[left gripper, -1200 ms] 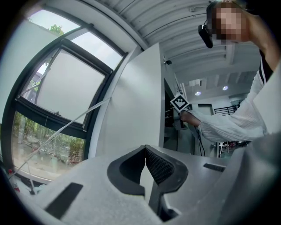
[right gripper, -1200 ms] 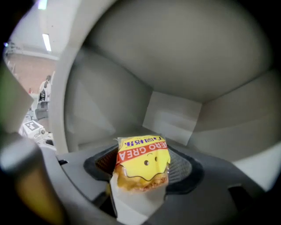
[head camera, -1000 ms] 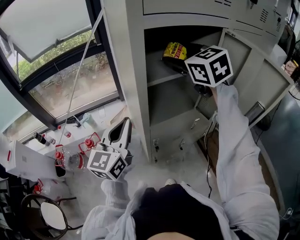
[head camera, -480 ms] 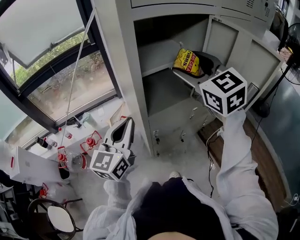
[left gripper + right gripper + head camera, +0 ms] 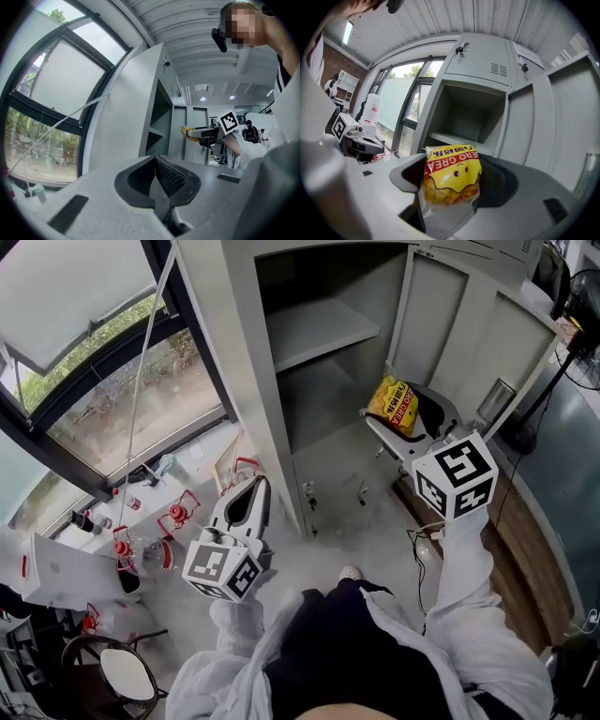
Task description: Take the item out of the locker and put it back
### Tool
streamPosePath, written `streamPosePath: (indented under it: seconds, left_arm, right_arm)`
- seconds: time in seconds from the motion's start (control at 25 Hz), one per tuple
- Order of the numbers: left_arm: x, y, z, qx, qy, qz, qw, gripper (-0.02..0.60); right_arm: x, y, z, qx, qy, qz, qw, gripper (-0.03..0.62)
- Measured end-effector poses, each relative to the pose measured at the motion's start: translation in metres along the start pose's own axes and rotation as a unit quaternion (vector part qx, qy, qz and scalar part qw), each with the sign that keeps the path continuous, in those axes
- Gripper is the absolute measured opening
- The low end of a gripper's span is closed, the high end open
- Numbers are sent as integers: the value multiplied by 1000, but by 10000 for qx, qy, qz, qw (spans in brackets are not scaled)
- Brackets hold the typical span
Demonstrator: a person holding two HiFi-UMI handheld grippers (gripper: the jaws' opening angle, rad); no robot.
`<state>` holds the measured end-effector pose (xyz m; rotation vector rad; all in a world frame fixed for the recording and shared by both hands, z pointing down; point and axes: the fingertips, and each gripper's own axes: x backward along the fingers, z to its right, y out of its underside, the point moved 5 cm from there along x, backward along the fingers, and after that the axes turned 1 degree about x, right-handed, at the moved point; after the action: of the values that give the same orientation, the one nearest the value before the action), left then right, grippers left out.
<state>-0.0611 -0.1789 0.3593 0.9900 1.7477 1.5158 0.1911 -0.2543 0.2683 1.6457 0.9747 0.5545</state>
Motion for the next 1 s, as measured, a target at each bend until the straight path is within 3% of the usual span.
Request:
streamPosePath:
  seconds: [0.48, 0.76, 1.0]
  left_arm:
    - [-1, 22, 0, 255, -92, -167, 9995, 8]
    - [-13, 34, -9, 534, -272, -270, 9978, 8]
    - [-19, 41, -17, 559, -449, -368, 9967, 8]
  right_arm:
    - [62, 91, -46, -1061, 582, -580, 9909, 311]
    - [44, 110, -42, -1140, 472, -859, 9886, 311]
    - [-3, 107, -37, -964, 28, -736, 9926, 311]
